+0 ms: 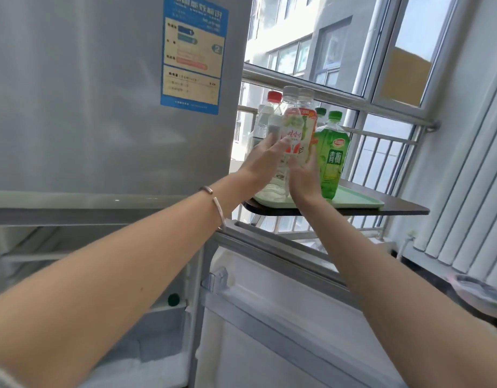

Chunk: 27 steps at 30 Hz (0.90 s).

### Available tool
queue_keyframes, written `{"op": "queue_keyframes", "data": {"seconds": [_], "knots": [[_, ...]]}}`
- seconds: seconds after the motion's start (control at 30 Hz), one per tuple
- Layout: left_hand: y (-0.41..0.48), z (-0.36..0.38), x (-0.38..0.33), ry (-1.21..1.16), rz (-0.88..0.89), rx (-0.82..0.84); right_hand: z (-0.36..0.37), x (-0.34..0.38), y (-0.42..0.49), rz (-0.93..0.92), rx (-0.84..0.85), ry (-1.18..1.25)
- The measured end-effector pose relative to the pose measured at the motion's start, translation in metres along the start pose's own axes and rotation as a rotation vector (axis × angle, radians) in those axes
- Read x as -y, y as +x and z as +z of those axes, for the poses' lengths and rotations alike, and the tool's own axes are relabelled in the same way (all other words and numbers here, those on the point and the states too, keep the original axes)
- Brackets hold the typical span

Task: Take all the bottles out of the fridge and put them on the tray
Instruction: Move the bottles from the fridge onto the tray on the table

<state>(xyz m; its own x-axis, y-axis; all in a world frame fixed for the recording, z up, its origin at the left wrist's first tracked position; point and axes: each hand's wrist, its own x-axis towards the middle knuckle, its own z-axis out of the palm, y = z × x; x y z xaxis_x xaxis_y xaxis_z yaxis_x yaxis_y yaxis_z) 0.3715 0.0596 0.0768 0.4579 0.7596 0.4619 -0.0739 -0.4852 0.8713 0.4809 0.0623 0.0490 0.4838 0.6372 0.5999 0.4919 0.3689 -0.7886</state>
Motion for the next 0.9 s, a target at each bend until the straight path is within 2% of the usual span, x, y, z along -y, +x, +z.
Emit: {"op": "queue_keyframes", "data": {"seconds": [0.07, 0.1, 0.2, 0.37, 0.47, 0.53, 0.63, 0.77, 0.9], "knots": [[-0.008, -0.007, 0.004, 0.142, 0.018, -0.066, 0.004, 0.008, -0.015, -0.095, -0.225, -0.063], [-0.015, -0.012, 0.007, 0.21, 0.011, -0.11, 0.007, 0.013, -0.026, -0.163, -0.218, -0.075], [-0.038, -0.037, 0.02, 0.34, -0.103, -0.145, 0.027, 0.021, -0.062, -0.245, 0.063, -0.178], [-0.092, -0.109, 0.082, 0.721, -0.566, 0.152, 0.076, 0.005, -0.123, -0.044, 0.568, -0.368], [-0.122, -0.146, 0.13, 0.837, -0.748, 0.206, 0.111, -0.021, -0.161, 0.084, 0.804, -0.489], [-0.139, -0.16, 0.157, 0.874, -0.803, 0.208, 0.132, -0.039, -0.182, 0.047, 0.887, -0.612], [-0.157, -0.172, 0.194, 0.921, -0.835, 0.222, 0.163, -0.058, -0.206, -0.071, 0.905, -0.697], [-0.161, -0.171, 0.234, 0.942, -0.799, 0.193, 0.202, -0.087, -0.224, -0.005, 0.963, -0.68], [-0.159, -0.176, 0.288, 0.901, -0.852, 0.151, 0.232, -0.124, -0.232, 0.017, 1.063, -0.802]]}}
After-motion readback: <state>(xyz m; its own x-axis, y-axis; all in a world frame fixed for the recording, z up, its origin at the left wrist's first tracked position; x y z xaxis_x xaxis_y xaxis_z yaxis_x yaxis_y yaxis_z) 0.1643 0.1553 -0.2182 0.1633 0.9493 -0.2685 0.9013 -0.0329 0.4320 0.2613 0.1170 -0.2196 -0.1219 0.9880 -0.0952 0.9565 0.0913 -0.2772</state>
